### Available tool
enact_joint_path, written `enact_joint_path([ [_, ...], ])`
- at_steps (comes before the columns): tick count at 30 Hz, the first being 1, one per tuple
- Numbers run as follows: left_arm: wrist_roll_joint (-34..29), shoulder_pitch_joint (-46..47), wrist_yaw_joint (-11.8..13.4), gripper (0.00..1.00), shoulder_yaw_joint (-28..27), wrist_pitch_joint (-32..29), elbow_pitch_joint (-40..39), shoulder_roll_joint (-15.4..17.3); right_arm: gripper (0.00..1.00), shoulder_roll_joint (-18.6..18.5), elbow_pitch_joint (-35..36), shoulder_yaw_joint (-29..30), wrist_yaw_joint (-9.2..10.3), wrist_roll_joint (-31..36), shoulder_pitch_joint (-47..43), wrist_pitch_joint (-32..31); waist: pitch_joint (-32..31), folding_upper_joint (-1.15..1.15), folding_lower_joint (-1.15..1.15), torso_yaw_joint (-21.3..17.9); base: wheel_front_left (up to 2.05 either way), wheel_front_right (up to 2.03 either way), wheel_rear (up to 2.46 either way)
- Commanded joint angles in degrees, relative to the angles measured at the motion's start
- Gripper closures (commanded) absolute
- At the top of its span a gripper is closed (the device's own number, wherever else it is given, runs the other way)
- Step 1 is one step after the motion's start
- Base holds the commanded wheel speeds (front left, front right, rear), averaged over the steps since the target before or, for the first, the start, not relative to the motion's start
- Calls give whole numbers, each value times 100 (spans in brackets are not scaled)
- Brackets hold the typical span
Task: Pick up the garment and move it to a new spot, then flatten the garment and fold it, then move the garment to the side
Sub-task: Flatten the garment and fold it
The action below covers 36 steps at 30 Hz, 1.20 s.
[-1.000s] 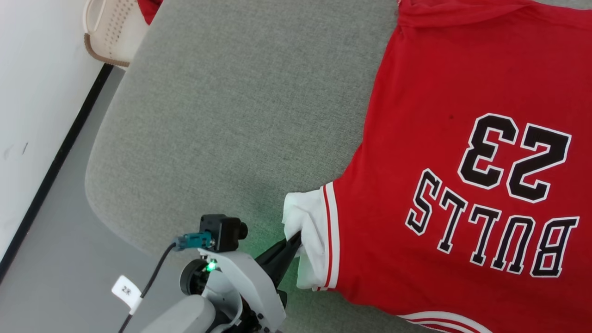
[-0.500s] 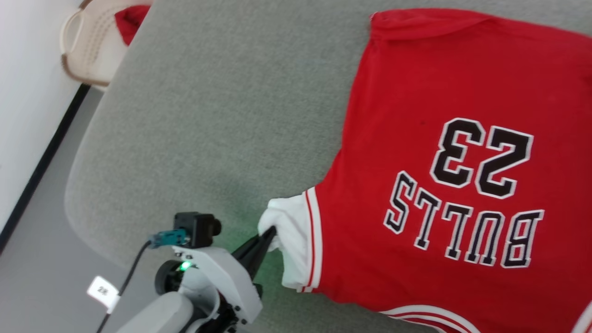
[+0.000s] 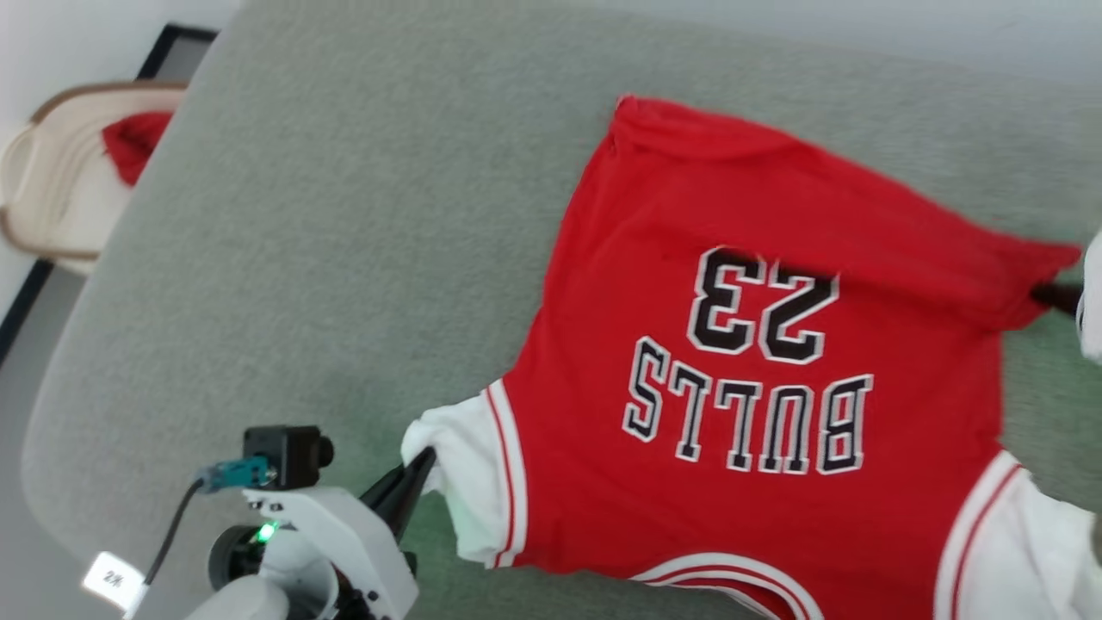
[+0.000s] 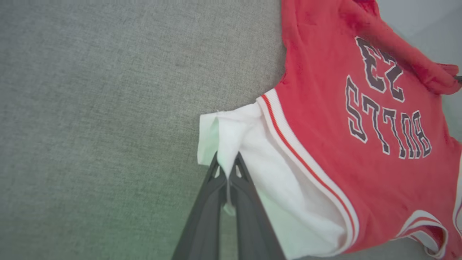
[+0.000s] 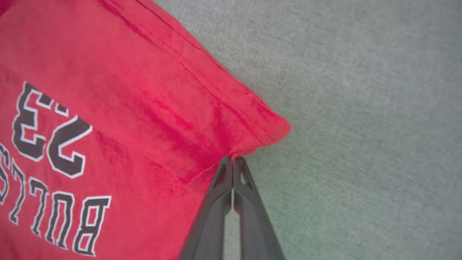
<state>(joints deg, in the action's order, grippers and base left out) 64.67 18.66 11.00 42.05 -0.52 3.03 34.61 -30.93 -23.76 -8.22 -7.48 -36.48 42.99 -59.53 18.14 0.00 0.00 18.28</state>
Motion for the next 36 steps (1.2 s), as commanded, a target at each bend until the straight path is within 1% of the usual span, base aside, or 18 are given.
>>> enact_joint_path([
  [1, 52, -145, 65, 100, -52, 20, -51, 111, 100, -72, 279, -28, -2, -215, -370, 40, -431, 0, 0, -506, 0, 0, 0],
  [5, 133, -339, 167, 100, -137, 50, -137, 280, 100, -158, 862, -16, -2, -511, -1145, 116, -612, 0, 0, -781, 0, 0, 0],
  [9, 202, -521, 231, 100, -201, 81, -194, 389, 100, -196, 1387, 89, -2, -642, -1931, 225, -766, 0, 0, -1013, 0, 0, 0],
  [14, 271, -653, 266, 100, -233, 71, -274, 467, 100, -109, 1882, 416, -2, -626, -2946, 416, -903, 0, 0, -1202, 0, 0, 0],
  [18, 293, -706, 283, 100, -241, 50, -318, 509, 100, 40, 2146, 706, -2, -485, -3627, 562, -940, 0, 0, -1308, 0, 0, 0],
  [19, 293, -706, 283, 100, -241, 50, -318, 509, 100, 40, 2146, 706, -2, -485, -3627, 562, -940, 0, 0, -1308, 0, 0, 0],
  [24, 323, -739, 297, 100, -254, 48, -345, 539, 100, 390, 2315, 961, -2, -314, -4126, 728, -929, 0, 0, -1425, 0, 0, 0],
  [28, 323, -733, 301, 100, -253, 40, -351, 548, 100, 591, 2300, 1047, -2, -163, -4244, 827, -930, 0, 0, -1458, 0, 0, 0],
  [30, 319, -738, 303, 100, -243, 38, -357, 544, 100, 630, 2274, 1016, -2, -74, -4251, 887, -932, 0, 0, -1466, 0, 0, 0],
  [31, 315, -741, 299, 100, -235, 34, -355, 542, 67, 645, 2267, 996, -2, -52, -4256, 925, -937, 0, 0, -1463, 0, 0, 0],
  [32, 313, -744, 300, 100, -232, 29, -356, 538, 2, 637, 2290, 960, -2, -16, -4251, 983, -943, 0, 0, -1457, 0, 0, 0],
  [33, 313, -750, 300, 100, -227, 28, -356, 534, 0, 608, 2302, 935, -2, 37, -4238, 1042, -952, 0, 0, -1449, 0, 0, 0],
  [36, 315, -775, 312, 100, -230, 56, -362, 531, 0, 473, 2439, 819, -2, 115, -4189, 1167, -976, 0, 0, -1413, 0, 0, 0],
])
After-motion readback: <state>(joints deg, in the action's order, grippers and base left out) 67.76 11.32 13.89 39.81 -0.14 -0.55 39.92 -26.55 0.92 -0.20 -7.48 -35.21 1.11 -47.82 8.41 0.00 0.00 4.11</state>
